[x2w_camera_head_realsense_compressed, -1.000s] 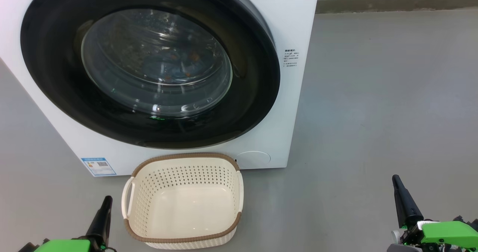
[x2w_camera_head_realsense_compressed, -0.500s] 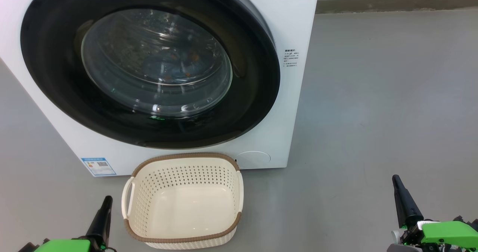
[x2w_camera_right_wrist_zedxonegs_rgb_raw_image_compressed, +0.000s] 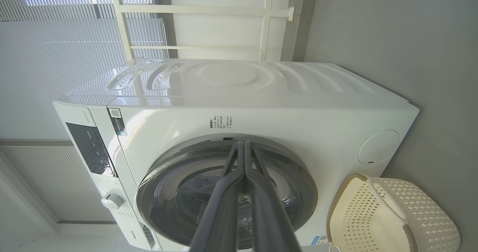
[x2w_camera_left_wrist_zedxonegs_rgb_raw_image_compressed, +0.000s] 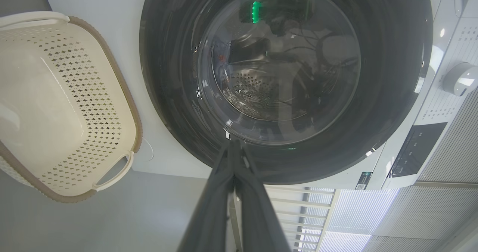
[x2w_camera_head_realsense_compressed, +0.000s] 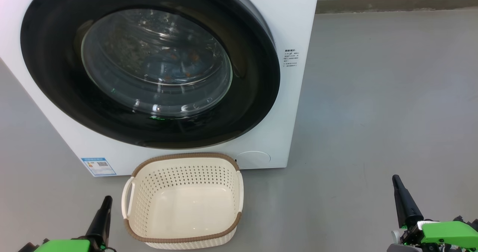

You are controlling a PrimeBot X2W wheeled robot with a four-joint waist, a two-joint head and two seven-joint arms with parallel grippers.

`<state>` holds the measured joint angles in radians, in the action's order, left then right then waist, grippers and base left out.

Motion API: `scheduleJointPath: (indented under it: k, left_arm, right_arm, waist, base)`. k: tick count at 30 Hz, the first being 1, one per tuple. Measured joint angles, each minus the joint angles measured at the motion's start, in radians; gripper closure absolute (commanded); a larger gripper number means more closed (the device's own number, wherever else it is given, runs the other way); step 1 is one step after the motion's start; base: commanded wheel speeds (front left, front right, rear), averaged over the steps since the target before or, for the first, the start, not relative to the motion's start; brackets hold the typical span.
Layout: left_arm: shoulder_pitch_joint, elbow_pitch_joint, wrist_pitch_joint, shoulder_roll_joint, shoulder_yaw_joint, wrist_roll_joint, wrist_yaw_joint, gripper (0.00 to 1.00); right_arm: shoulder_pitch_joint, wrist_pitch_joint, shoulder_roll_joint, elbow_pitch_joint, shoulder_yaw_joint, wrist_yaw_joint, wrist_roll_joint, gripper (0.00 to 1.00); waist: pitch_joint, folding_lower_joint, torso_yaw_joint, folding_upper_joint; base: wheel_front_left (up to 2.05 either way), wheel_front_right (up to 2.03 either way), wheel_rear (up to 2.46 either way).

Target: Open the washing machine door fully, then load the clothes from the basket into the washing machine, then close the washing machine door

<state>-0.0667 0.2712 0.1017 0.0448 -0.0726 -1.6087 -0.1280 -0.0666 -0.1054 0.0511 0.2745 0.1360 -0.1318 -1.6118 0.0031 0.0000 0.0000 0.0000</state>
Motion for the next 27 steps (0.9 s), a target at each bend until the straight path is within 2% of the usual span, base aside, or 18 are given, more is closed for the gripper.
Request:
scheduleJointPath:
  k: [27]
  left_arm:
    - [0.000, 0.000, 0.004, -0.001, -0.002, 0.000, 0.000, 1.00]
  right_arm:
    - [0.000, 0.000, -0.001, 0.000, 0.001, 0.000, 0.000, 1.00]
  waist:
    - [0.000, 0.0000, 0.000, 0.0000]
  base:
    - [0.00, 0.00, 0.00]
